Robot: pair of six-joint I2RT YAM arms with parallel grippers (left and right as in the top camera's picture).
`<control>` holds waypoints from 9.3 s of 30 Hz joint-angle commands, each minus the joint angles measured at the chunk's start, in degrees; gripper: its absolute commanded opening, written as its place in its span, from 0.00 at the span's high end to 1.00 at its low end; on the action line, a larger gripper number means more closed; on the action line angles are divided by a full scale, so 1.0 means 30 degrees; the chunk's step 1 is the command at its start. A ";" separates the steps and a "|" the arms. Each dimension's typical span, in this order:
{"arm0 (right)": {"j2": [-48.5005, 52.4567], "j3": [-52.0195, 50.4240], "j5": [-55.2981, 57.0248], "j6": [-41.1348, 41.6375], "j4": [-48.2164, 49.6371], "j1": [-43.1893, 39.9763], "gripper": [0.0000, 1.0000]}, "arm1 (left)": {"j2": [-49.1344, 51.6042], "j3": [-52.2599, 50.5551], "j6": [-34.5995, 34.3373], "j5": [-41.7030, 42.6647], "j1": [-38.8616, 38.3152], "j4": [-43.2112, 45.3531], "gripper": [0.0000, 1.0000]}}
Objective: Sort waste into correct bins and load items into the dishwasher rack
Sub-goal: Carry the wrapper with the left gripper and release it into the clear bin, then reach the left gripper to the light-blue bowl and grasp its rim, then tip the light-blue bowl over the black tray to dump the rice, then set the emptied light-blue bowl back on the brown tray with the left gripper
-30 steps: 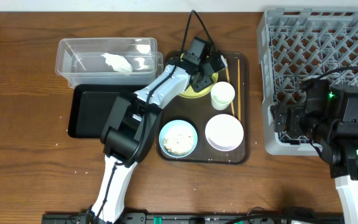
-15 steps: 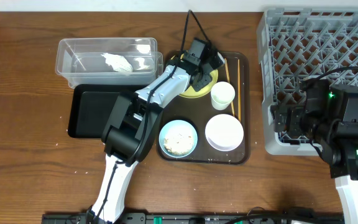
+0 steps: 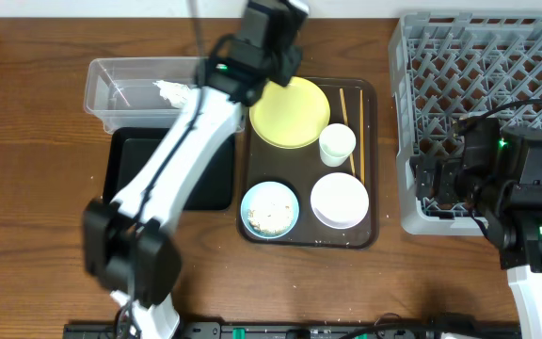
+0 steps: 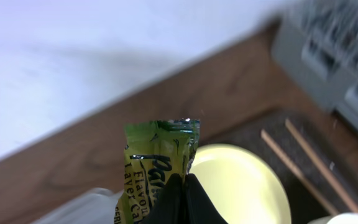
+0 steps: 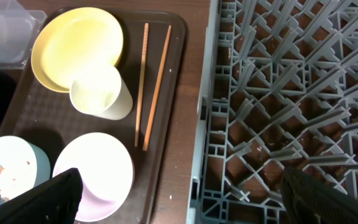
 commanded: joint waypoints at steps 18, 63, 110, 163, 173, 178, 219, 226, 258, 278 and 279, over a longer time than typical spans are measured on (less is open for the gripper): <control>-0.0109 0.0408 -0.0576 -0.0058 0.0109 0.0393 0.01 | 0.1894 -0.0612 -2.2469 -0.7504 0.5734 0.0401 0.94; -0.0109 0.0408 -0.0648 -0.0058 0.0321 0.0393 0.01 | -0.1275 -0.4714 -0.7694 0.2958 -0.1690 -1.1285 0.34; -0.0109 0.0401 -0.1093 -0.0066 -0.0131 0.0393 0.01 | 0.1588 -0.8065 -1.5089 0.1938 -0.5377 -0.6834 0.86; -0.0109 0.0401 -0.1137 -0.0066 0.0175 0.0393 0.01 | -0.1552 -0.9850 -0.2652 2.2753 1.4105 -0.8852 0.94; -0.0109 0.0401 -0.1144 -0.0066 0.0335 0.0393 0.01 | 0.1224 -1.0805 -0.1326 2.8633 1.6779 -0.8706 0.94; -0.0109 0.0401 -0.1144 -0.0066 0.0335 0.0393 0.01 | 0.1654 -1.0805 -0.1552 2.9696 1.6939 -0.8706 0.94; -0.0109 0.0401 -0.1144 -0.0066 0.0160 0.0393 0.01 | 0.0838 -1.0797 -0.7067 2.9682 1.7223 -0.7584 0.94; -0.0109 0.0401 -0.1144 -0.0066 0.0168 0.0393 0.01 | -0.0641 -1.0790 -0.6317 2.9594 1.6597 -0.7774 0.94; -0.0109 0.0401 -0.1137 -0.0066 -0.0146 0.0393 0.01 | -0.1916 -1.0790 -0.9391 0.3927 -0.5158 -0.3279 0.89; -0.0109 0.0401 -0.1144 -0.0066 -0.0131 0.0393 0.01 | -0.2361 -0.7184 -0.8517 0.4925 -0.3905 -0.2688 0.45; -0.0109 0.0401 -0.1137 -0.0066 -0.0131 0.0393 0.01 | -0.2178 -0.7184 -0.8466 0.4925 -0.3789 -0.2419 0.45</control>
